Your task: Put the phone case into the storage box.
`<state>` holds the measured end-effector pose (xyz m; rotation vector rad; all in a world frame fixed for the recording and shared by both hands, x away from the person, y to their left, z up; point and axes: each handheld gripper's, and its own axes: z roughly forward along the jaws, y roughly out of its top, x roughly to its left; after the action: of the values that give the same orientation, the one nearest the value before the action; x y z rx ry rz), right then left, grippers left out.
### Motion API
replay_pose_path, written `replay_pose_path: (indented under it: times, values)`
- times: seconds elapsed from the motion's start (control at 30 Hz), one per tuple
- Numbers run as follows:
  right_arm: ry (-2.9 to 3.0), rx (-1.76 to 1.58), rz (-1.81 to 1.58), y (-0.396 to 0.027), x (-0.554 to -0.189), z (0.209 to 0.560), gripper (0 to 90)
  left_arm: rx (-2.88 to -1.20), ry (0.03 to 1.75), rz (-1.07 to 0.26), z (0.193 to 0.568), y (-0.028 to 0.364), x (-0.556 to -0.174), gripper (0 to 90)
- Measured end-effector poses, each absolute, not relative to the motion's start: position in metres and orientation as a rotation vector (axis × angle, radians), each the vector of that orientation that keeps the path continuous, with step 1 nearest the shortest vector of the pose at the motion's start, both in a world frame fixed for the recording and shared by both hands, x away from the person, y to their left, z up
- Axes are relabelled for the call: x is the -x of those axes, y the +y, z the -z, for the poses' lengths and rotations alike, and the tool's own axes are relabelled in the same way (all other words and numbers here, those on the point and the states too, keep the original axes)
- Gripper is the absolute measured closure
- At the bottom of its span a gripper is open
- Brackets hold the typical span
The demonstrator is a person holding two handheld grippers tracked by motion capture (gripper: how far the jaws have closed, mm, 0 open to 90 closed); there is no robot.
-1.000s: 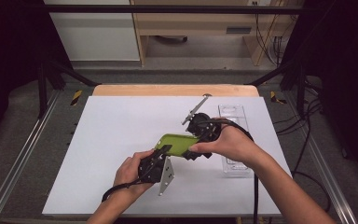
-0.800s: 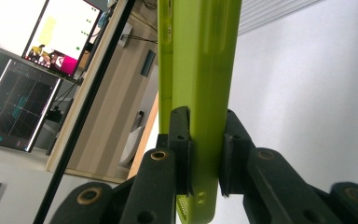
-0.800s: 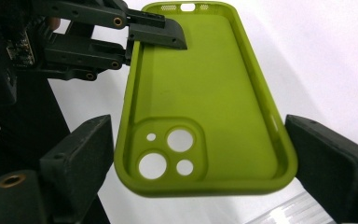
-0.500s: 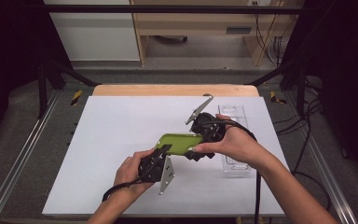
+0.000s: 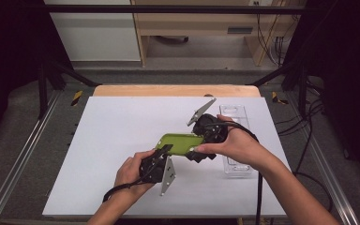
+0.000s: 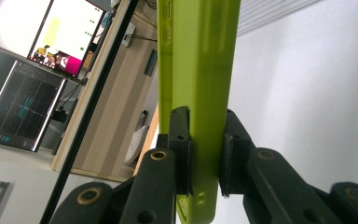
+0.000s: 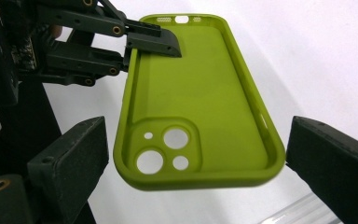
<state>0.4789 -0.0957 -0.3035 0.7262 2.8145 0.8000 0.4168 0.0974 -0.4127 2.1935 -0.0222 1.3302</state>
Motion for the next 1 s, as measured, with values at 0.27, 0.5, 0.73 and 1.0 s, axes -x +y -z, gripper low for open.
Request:
replay_pose_path:
  times: [0.27, 0.5, 0.73, 1.0]
  values:
    - [2.757, -0.723, -0.873, -0.104, -0.474, 0.297, 6.5, -2.188, 0.005, -1.334, 0.411, 0.102, -0.419, 77.5]
    - [2.646, -0.743, -1.014, -0.121, -0.470, 0.284, 5.9, -2.164, 0.065, -1.328, 0.405, 0.111, -0.425, 77.4]
    - [2.492, -0.776, -1.203, -0.141, -0.467, 0.274, 5.2, -2.120, 0.143, -1.290, 0.396, 0.118, -0.430, 77.4]
    - [2.362, -0.797, -1.301, -0.154, -0.463, 0.275, 5.0, -2.069, 0.247, -1.202, 0.388, 0.125, -0.434, 77.4]
